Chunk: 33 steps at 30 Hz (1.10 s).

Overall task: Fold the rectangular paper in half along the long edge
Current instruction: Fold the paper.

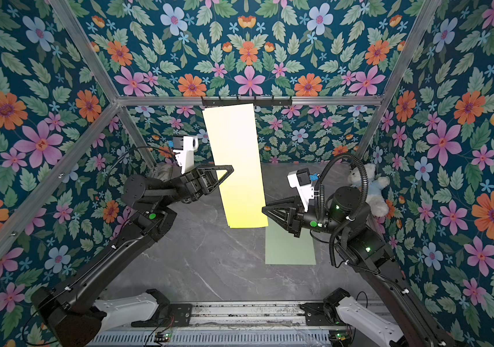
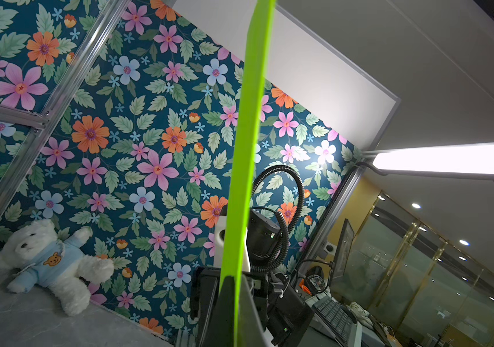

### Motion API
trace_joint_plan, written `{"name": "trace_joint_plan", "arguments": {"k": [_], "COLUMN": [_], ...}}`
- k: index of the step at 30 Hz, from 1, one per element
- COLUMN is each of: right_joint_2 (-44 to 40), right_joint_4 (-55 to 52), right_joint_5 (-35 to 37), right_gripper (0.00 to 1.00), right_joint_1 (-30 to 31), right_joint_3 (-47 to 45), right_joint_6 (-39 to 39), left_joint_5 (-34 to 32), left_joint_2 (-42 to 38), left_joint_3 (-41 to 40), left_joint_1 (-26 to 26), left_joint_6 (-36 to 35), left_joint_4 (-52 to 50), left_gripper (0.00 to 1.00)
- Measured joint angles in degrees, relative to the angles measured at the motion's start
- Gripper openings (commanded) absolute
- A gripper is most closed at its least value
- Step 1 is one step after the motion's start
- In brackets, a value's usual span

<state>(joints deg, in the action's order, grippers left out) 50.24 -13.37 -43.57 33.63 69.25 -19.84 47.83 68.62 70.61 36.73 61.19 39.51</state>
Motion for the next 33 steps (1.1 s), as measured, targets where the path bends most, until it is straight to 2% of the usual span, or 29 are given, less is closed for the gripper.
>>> {"name": "trace_joint_plan", "arguments": {"k": [3, 4, 5, 6, 8, 10, 11, 12, 13, 20, 25, 33], "right_joint_2": [0.2, 0.4, 0.6, 0.8, 1.2, 1.6, 1.7, 1.8, 2.0, 3.5, 4.0, 5.1], "right_joint_4": [1.5, 1.9, 2.1, 2.3, 3.4, 4.3, 4.9, 5.1, 5.6, 8.1, 9.7, 13.3], "right_joint_5": [-0.7, -1.0, -1.0, -1.0, -1.1, -1.2, -1.4, -1.4, -1.6, -1.6, -3.0, -4.5], "right_gripper": [0.00, 0.13, 0.15, 0.15, 0.00, 0.00, 0.04, 0.16, 0.19, 0.30, 0.26, 0.28], "right_joint_1": [-0.7, -0.8, -0.9, -1.1, -1.5, -1.7, -1.8, -1.8, -1.9, -3.2, -3.8, -4.5], "right_joint_3": [0.2, 0.3, 0.6, 0.9, 1.3, 1.3, 1.2, 1.2, 1.2, 2.0, 2.1, 2.1], "right_joint_6": [-0.1, -0.2, -0.4, -0.5, -0.5, -0.9, -1.0, -1.2, -1.4, -2.8, -3.2, -5.2], "left_joint_5": [-0.1, -0.2, -0.2, -0.2, -0.1, -0.1, -0.2, -0.2, -0.2, -0.2, -0.2, -0.2], "left_joint_2": [0.0, -0.1, -0.1, -0.2, -0.3, -0.3, -0.4, -0.5, -0.5, -0.7, -0.7, 0.3], "left_joint_3": [-0.3, -0.4, -0.5, -0.6, -0.8, -1.0, -1.2, -1.3, -1.5, -2.3, -2.7, -3.8], "left_joint_1": [0.0, 0.0, -0.1, 0.0, 0.0, 0.0, 0.0, 0.0, -0.1, 0.0, 0.0, 0.0], "left_joint_6": [0.0, 0.0, 0.0, 0.0, 0.0, 0.0, 0.0, 0.0, 0.0, 0.0, 0.0, 0.2], "left_joint_4": [-0.1, 0.0, -0.1, -0.1, -0.1, -0.1, 0.0, -0.1, -0.1, 0.0, 0.1, 1.0], "left_gripper": [0.00, 0.00, 0.00, 0.00, 0.00, 0.00, 0.00, 0.00, 0.00, 0.00, 0.00, 0.00]}}
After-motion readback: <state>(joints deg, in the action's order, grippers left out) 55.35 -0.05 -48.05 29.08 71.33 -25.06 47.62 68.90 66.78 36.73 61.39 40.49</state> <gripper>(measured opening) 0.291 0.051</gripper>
